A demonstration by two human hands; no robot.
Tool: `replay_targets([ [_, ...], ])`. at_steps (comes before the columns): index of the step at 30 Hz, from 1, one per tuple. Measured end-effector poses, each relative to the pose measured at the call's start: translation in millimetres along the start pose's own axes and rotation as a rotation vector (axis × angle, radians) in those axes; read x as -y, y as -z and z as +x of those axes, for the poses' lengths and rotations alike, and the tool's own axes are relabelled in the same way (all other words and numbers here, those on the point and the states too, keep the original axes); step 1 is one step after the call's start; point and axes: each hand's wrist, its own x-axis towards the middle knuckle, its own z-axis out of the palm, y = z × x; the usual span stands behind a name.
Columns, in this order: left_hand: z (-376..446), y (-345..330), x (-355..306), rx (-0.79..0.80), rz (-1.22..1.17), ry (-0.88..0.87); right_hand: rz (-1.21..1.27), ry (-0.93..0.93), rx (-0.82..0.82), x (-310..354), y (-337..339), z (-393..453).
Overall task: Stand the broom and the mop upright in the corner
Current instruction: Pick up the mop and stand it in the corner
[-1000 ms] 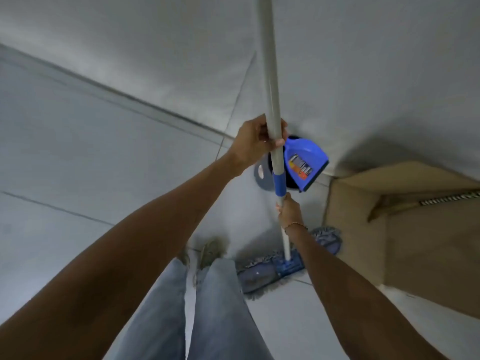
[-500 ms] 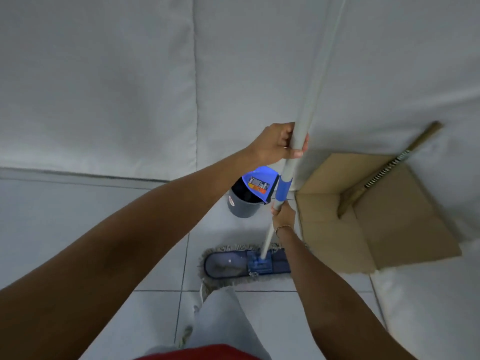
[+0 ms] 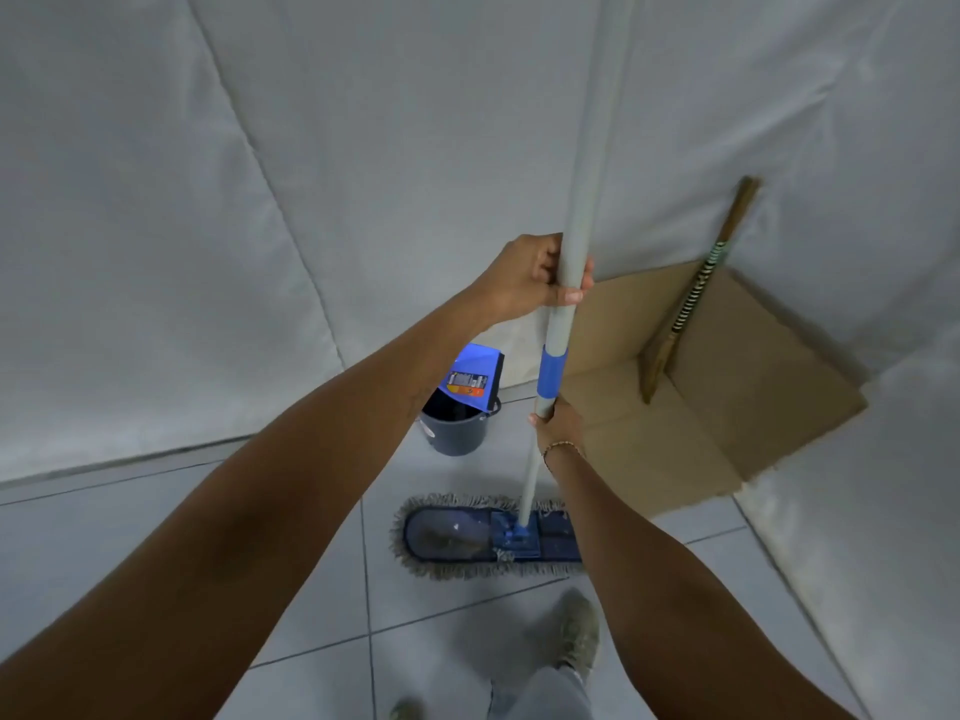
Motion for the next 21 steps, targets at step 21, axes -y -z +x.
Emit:
replay_targets([
  [21,269.2,-102.1,13.9,0.004,-0.044,0.054,0.089,-0.127,0.084,-56.2,162.4,252.4],
])
